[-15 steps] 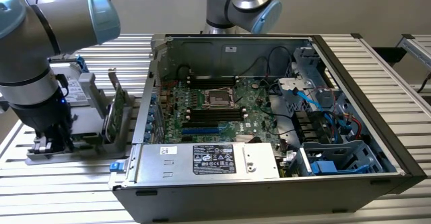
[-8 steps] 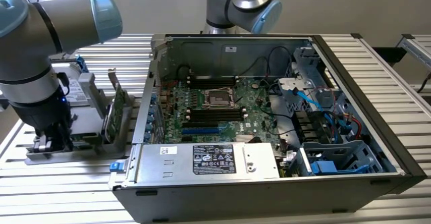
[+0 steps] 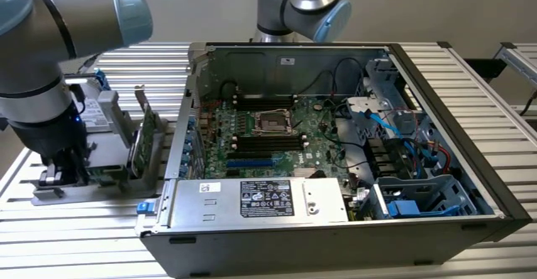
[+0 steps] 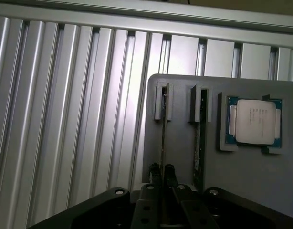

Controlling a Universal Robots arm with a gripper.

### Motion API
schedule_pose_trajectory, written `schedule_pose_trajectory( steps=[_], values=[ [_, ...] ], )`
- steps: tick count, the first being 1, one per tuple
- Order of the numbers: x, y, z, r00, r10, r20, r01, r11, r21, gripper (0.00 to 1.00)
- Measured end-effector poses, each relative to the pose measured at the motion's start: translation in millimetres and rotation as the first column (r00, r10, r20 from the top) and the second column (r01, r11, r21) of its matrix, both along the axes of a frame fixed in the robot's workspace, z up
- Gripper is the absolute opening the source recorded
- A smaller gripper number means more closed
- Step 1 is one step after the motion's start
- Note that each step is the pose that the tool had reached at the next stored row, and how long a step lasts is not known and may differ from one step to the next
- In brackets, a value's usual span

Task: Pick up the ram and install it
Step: 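Pick up the ram and move it above insertion slot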

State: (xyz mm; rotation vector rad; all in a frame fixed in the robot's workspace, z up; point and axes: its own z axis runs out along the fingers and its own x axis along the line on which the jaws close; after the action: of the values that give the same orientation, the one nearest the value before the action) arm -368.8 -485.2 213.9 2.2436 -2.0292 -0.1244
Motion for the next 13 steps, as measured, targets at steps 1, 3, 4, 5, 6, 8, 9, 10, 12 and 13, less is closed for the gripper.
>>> schedule_pose_trajectory(
  steps=[1, 3, 4, 5, 6, 8, 9, 10, 12, 13],
  values=[
    [0.0, 0.0, 2.0, 1.0000, 0.000, -0.0011, 0.000, 1.0000, 0.0000, 0.15],
    [0.1, 0.0, 6.5, 1.0000, 0.000, -0.0034, 0.000, 1.0000, 0.0001, 0.15],
    [0.1, 0.0, 9.5, 1.0000, 0.000, -0.0050, 0.000, 1.0000, 0.0001, 0.15],
    [0.2, 0.0, 12.6, 1.0000, 0.000, -0.0066, 0.000, 1.0000, 0.0001, 0.15],
    [0.4, 0.0, 16.6, 1.0000, 0.000, -0.0090, 0.000, 1.0000, 0.0000, 0.15],
    [0.7, 0.0, 24.1, 0.9999, 0.000, -0.0130, 0.000, 1.0000, 0.0001, 0.15],
    [1.0, 0.0, 27.9, 0.9999, 0.000, -0.0151, 0.000, 1.0000, 0.0001, 0.15],
    [1.4, -0.1, 31.8, 0.9999, 0.000, -0.0170, 0.000, 1.0000, 0.0001, 0.15],
    [2.6, 0.0, 39.1, 0.9998, 0.000, -0.0219, 0.000, 1.0000, 0.0000, 0.15],
    [3.5, 0.0, 42.9, 0.9997, 0.000, -0.0243, 0.000, 1.0000, 0.0000, 0.15]
  ],
)
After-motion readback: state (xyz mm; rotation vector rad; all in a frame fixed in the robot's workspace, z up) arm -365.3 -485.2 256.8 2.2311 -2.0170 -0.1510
